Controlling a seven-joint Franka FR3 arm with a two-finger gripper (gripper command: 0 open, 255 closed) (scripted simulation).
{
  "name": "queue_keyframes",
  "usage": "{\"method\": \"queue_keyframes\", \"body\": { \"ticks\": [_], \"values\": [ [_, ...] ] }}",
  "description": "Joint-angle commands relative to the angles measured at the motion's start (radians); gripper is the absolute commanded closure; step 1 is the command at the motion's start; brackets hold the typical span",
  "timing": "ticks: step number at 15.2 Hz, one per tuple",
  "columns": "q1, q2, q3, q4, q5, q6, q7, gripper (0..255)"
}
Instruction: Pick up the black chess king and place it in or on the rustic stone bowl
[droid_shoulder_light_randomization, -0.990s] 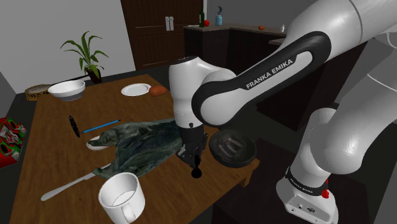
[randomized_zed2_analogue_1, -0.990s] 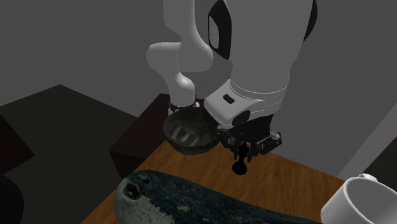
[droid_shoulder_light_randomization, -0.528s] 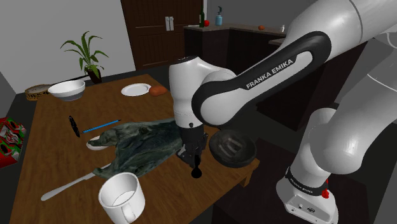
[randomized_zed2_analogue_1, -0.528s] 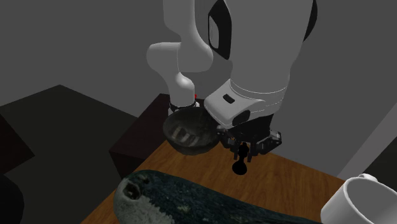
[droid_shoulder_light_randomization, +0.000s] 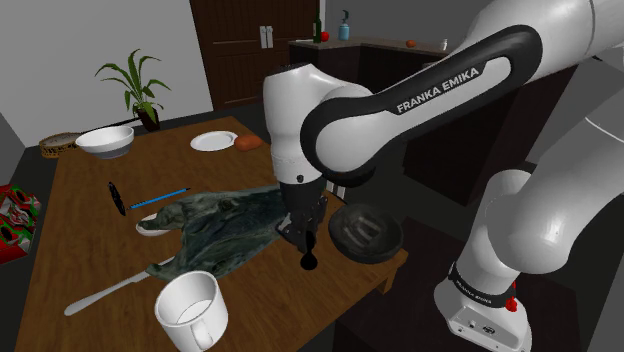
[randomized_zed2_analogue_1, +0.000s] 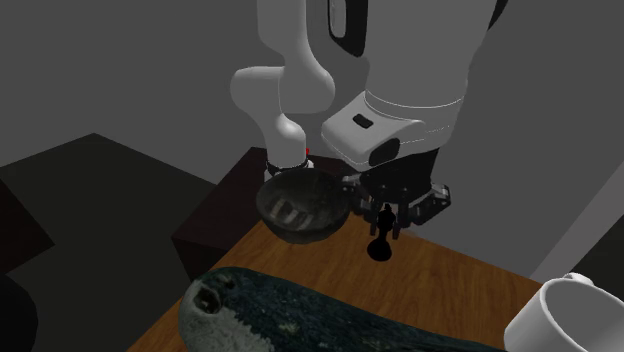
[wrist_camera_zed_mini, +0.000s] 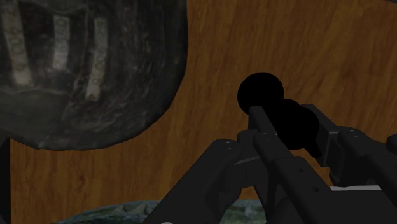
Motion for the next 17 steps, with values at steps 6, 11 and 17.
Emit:
{"method": "queue_keyframes", "body": {
  "ticks": [6, 11, 17],
  "values": [
    [-0.001, -0.035, -0.014, 0.067, -0.002, -0.101, 0.004, 255],
    [-0.002, -0.051, -0.024, 0.121, -0.005, -0.171, 0.008, 255],
    [-0.005, -0.063, -0.035, 0.191, -0.011, -0.253, 0.013, 255]
  ]
}}
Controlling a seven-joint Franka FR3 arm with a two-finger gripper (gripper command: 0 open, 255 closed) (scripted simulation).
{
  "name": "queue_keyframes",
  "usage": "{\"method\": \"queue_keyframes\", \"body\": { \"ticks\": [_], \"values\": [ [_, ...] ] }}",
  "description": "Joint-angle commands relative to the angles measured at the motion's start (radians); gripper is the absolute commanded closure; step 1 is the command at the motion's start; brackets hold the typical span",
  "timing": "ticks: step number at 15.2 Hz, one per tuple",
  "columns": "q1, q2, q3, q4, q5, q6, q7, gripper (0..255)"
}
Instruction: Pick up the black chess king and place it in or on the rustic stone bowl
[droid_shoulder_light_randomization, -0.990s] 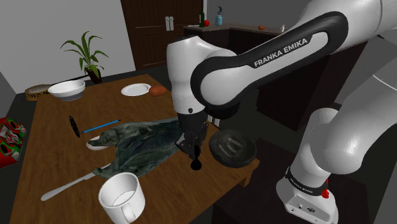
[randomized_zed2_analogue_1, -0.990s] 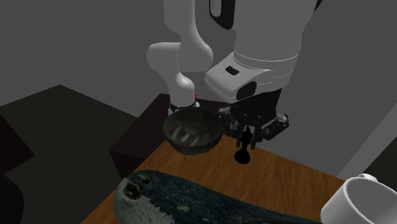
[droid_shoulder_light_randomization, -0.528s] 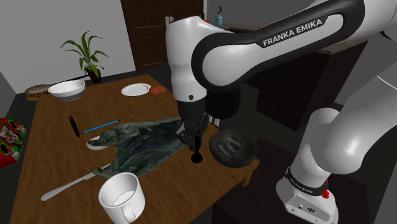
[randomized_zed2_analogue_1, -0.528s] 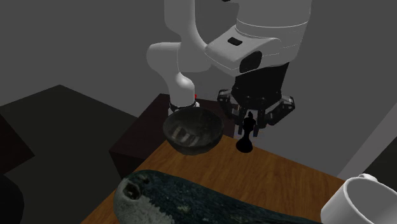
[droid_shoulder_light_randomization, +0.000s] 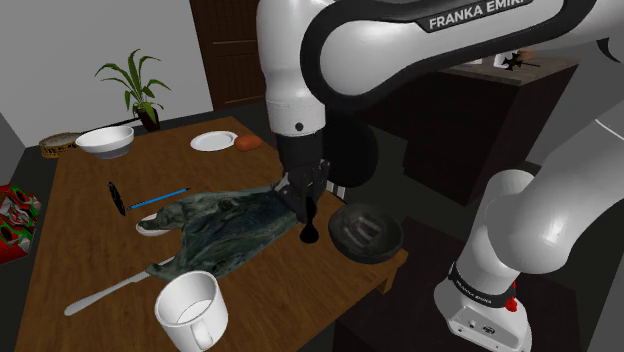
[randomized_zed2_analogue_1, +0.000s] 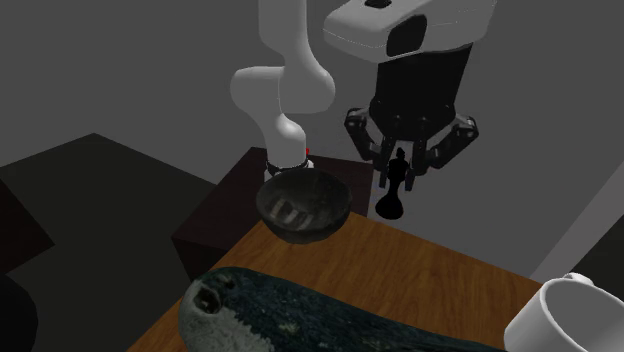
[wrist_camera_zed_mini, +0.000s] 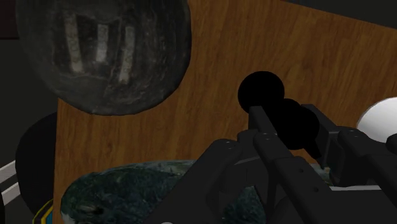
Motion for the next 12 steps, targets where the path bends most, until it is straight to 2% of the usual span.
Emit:
{"method": "queue_keyframes", "body": {
  "ticks": [1, 4, 12],
  "values": [
    [-0.002, 0.001, -0.004, 0.029, -0.003, -0.029, 0.002, 255],
    [-0.003, -0.001, -0.007, 0.06, -0.006, -0.061, 0.005, 255],
    [-0.019, -0.262, -0.153, -0.13, -0.024, -0.157, -0.156, 255]
  ]
}}
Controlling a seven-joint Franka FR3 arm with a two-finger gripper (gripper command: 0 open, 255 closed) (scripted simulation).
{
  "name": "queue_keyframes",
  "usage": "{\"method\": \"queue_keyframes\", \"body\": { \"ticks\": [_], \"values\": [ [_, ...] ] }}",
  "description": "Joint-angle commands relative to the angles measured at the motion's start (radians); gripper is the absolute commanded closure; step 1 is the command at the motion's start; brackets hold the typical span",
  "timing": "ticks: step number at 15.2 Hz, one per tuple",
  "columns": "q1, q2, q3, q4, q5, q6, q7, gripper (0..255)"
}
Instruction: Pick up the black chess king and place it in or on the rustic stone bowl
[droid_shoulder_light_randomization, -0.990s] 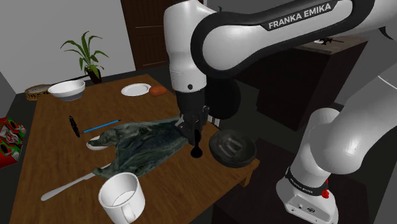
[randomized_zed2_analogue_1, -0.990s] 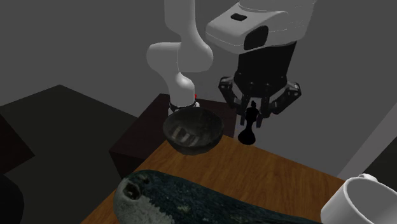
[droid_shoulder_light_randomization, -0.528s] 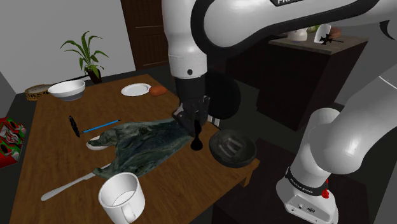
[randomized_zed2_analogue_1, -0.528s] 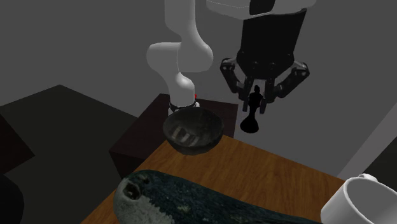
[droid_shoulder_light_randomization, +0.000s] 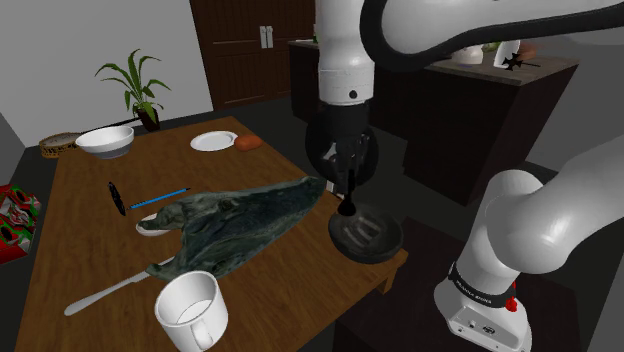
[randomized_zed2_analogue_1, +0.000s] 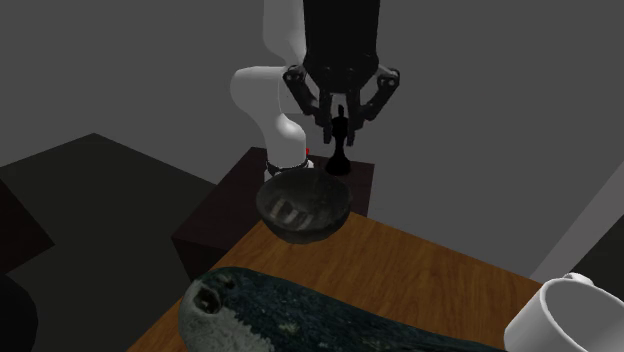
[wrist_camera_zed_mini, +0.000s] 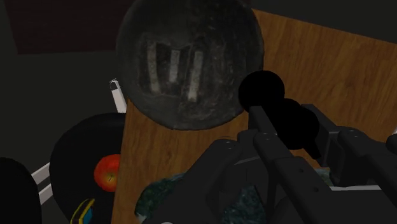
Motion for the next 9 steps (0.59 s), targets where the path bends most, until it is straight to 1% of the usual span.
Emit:
{"method": "queue_keyframes", "body": {
  "ticks": [1, 4, 9],
  "values": [
    [-0.008, -0.061, -0.042, -0.041, -0.017, -0.027, -0.044, 255],
    [-0.019, -0.143, -0.099, -0.089, -0.05, -0.07, -0.099, 255],
    [-0.017, -0.151, -0.092, -0.16, -0.043, -0.006, -0.104, 255]
  ]
}}
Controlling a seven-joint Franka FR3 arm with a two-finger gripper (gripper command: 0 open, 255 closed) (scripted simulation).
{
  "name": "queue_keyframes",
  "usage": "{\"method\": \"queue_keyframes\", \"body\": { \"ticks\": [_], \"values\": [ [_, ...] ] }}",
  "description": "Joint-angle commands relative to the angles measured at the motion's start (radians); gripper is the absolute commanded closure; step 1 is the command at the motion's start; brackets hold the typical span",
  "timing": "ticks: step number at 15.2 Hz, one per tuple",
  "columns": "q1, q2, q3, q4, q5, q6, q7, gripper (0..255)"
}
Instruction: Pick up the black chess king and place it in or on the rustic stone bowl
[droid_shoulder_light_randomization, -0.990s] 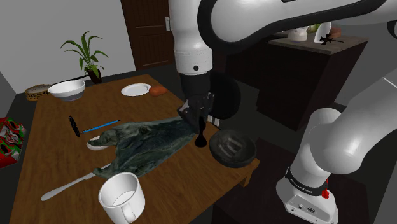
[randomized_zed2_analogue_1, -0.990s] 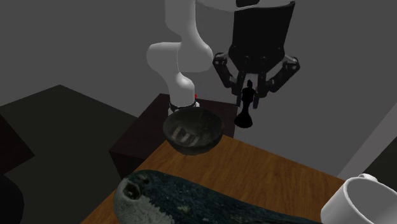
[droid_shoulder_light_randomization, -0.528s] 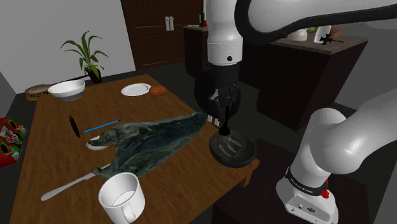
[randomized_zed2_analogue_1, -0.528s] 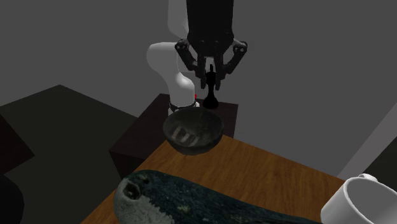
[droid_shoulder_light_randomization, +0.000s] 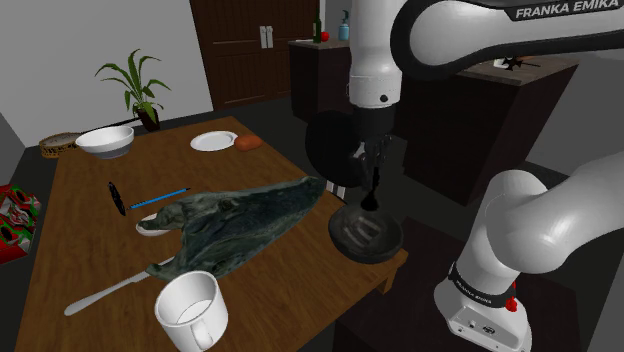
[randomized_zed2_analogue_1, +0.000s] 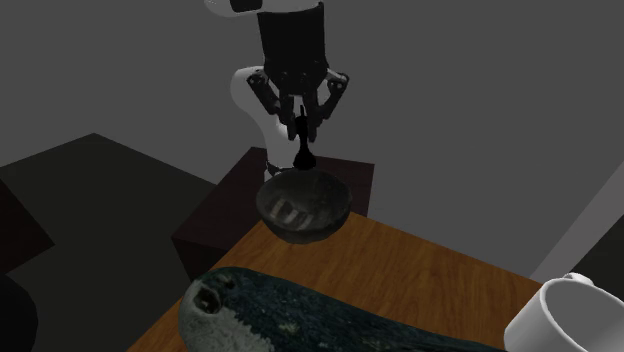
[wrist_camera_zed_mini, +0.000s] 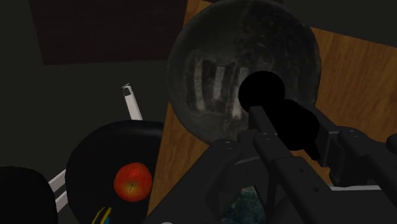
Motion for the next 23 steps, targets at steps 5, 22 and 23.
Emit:
{"method": "queue_keyframes", "body": {
  "ticks": [5, 22, 23],
  "values": [
    [0.003, -0.007, 0.007, -0.084, 0.008, 0.077, -0.008, 255],
    [0.007, 0.0, 0.018, -0.162, 0.018, 0.162, -0.014, 0],
    [0.007, 0.0, 0.018, -0.162, 0.018, 0.162, -0.014, 0]
  ]
}}
